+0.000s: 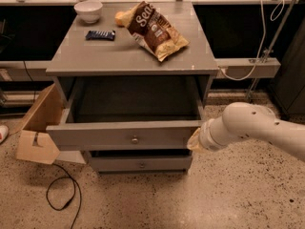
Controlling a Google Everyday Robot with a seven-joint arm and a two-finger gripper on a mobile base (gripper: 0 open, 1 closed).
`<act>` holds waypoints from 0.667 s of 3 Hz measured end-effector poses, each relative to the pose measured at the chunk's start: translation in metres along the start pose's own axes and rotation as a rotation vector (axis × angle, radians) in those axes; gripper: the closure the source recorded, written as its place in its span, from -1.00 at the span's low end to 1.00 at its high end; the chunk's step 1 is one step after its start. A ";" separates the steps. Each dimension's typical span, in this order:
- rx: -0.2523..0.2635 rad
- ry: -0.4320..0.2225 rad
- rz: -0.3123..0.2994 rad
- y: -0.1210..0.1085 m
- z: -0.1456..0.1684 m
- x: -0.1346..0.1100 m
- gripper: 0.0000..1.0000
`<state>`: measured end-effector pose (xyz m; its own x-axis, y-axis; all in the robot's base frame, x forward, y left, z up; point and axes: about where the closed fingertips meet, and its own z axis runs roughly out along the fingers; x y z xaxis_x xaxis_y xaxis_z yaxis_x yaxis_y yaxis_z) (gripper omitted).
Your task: Close top drawer
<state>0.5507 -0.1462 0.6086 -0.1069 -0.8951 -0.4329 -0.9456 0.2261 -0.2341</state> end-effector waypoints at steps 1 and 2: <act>0.037 -0.086 -0.099 -0.023 -0.003 -0.021 1.00; 0.050 -0.099 -0.123 -0.029 -0.002 -0.024 1.00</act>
Offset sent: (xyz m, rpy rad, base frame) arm 0.0972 0.0228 0.0438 0.0837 -0.3397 0.1828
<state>0.5798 -0.1317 0.6272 0.0423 -0.8754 -0.4815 -0.9328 0.1381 -0.3329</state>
